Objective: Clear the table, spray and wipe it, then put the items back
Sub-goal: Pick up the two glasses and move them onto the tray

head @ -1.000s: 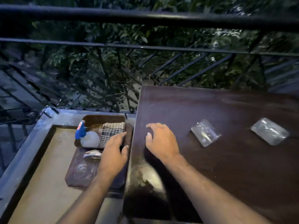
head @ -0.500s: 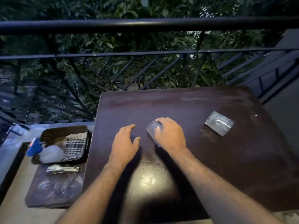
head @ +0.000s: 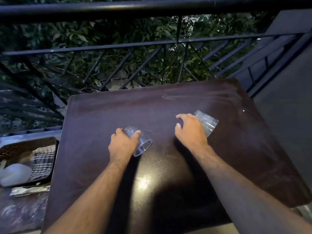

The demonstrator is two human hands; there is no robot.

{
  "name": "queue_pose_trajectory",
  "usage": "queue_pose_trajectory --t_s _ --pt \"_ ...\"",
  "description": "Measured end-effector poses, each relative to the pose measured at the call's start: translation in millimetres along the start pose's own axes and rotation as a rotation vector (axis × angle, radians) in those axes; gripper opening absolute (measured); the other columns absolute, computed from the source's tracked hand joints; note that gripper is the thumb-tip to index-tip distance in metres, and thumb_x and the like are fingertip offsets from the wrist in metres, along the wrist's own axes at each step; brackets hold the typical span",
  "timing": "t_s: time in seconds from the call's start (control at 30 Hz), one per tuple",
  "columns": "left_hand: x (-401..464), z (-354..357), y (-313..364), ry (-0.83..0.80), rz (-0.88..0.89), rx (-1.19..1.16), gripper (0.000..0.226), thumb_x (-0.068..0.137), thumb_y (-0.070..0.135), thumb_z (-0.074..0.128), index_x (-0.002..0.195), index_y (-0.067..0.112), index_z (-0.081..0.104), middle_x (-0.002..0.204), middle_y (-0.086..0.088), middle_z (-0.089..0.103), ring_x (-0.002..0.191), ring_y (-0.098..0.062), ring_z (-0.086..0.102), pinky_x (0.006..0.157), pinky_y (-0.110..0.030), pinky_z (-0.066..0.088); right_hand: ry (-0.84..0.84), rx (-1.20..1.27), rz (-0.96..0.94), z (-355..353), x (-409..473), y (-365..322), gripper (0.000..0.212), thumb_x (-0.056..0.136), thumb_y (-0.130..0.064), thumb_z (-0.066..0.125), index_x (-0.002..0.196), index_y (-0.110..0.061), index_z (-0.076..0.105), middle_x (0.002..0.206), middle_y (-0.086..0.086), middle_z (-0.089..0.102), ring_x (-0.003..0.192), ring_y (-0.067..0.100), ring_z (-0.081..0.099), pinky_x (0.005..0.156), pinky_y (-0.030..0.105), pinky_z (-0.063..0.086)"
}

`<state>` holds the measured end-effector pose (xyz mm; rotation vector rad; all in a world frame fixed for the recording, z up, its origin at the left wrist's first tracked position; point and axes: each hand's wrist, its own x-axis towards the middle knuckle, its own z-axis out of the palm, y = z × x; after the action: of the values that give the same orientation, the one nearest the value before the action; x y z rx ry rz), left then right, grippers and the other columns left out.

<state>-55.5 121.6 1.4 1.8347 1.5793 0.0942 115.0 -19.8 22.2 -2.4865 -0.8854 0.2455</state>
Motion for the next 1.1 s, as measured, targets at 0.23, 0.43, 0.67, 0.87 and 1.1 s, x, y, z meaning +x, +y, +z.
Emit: queue_pose_trajectory --t_s 0.23,0.43,0.67,0.87,1.1 --pt "11 20 12 -0.010 -0.145 -0.010 0.094 0.077 0.077 0.064 0.142 0.013 0.042 0.137 -0.016 0.058 0.123 -0.038 0.060 0.094 -0.044 0.048 -0.069 -0.011 -0.007 15 3 15 0.039 0.090 -0.017 0.055 0.128 -0.016 0.063 0.124 0.006 0.064 0.122 0.025 0.052 0.107 0.037 0.039" --pt "17 27 14 -0.013 -0.207 -0.106 0.095 0.073 0.072 0.073 0.139 0.011 0.042 0.132 -0.014 0.063 0.117 -0.036 0.063 0.083 -0.038 0.045 -0.096 -0.011 -0.031 24 2 19 0.038 0.091 -0.019 0.054 0.129 -0.017 0.062 0.125 0.003 0.064 0.123 0.023 0.051 0.106 0.037 0.042" --pt "16 32 5 0.045 -0.019 -0.347 0.112 0.061 0.058 0.088 0.151 0.019 0.035 0.143 -0.004 0.056 0.124 -0.024 0.059 0.107 -0.036 0.046 -0.047 0.023 -0.048 23 5 25 0.040 0.092 -0.016 0.053 0.131 -0.016 0.060 0.128 0.002 0.062 0.129 0.019 0.045 0.109 0.031 0.035" --pt "14 42 0 0.068 0.272 -0.340 0.101 0.056 0.040 0.098 0.141 0.026 0.045 0.128 0.016 0.041 0.110 -0.003 0.047 0.090 -0.006 0.032 0.013 0.031 -0.061 14 16 28 0.042 0.090 -0.015 0.055 0.132 -0.017 0.057 0.131 0.001 0.057 0.133 0.018 0.038 0.110 0.031 0.034" --pt "6 56 -7 0.050 0.366 -0.331 0.096 0.049 0.033 0.101 0.122 0.042 0.039 0.124 0.016 0.043 0.101 0.021 0.045 0.081 0.011 0.031 0.034 0.026 -0.076 14 18 31 0.042 0.089 -0.013 0.056 0.131 -0.016 0.058 0.129 0.000 0.057 0.131 0.017 0.039 0.110 0.032 0.035"
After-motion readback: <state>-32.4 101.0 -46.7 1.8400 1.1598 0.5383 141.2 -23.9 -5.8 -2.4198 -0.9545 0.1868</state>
